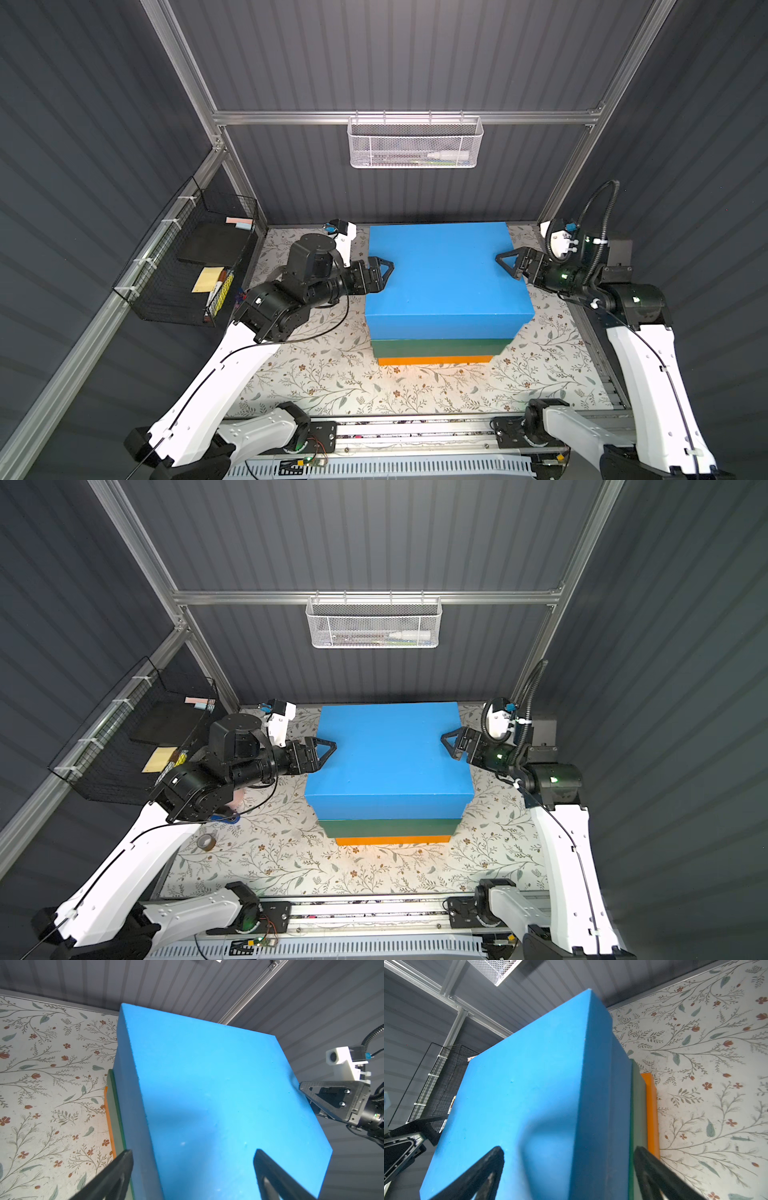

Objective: Stack the shoeboxes
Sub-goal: Place the shoebox at the shoebox, then adjust the shoeboxes in the shoebox.

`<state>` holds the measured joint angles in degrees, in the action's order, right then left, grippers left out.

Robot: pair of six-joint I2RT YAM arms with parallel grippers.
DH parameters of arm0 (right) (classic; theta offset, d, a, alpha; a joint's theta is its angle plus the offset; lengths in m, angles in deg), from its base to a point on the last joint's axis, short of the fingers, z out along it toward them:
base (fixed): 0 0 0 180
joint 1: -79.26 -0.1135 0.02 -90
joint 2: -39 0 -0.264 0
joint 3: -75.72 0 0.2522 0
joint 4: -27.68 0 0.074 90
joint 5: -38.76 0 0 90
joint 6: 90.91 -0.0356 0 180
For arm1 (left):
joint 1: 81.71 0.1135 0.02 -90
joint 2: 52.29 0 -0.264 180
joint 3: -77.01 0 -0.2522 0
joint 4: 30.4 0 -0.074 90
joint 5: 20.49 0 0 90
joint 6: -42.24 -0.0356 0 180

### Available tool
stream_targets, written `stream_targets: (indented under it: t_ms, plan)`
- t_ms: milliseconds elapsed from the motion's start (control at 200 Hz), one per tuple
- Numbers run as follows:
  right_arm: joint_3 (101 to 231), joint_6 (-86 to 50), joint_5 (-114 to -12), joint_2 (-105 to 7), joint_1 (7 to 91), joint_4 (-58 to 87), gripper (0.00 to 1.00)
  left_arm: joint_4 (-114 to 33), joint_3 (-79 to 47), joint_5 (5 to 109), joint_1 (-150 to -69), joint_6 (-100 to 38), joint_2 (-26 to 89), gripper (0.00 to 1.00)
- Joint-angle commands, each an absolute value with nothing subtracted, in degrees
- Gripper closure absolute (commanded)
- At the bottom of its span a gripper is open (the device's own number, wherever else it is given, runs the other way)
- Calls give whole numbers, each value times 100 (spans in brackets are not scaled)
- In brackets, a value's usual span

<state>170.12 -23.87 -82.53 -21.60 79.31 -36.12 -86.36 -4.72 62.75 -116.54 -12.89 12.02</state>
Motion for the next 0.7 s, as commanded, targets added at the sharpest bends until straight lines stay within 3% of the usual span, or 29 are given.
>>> stream_targets:
  t_ms: [0,270,385,535,695]
  plan:
    - [17253,-2144,-8282,-2212,8140,-3696,1,-8855,-194,6530,-11695,-1313,1169,5]
    - [18032,-2559,-8648,-3006,8838,-3336,1,-9035,791,6957,-11602,-1474,1810,3]
    - [18378,-2890,-8754,-3496,9102,-3259,2,-9136,1196,7045,-11115,-1658,2002,3]
    - [17969,-3292,-9033,-3641,9466,-2925,16,-8772,798,6008,-9544,-2056,1967,6]
    - [17004,-3294,-9142,-3350,9560,-2702,38,-8329,-217,5090,-8949,-2227,2065,12]
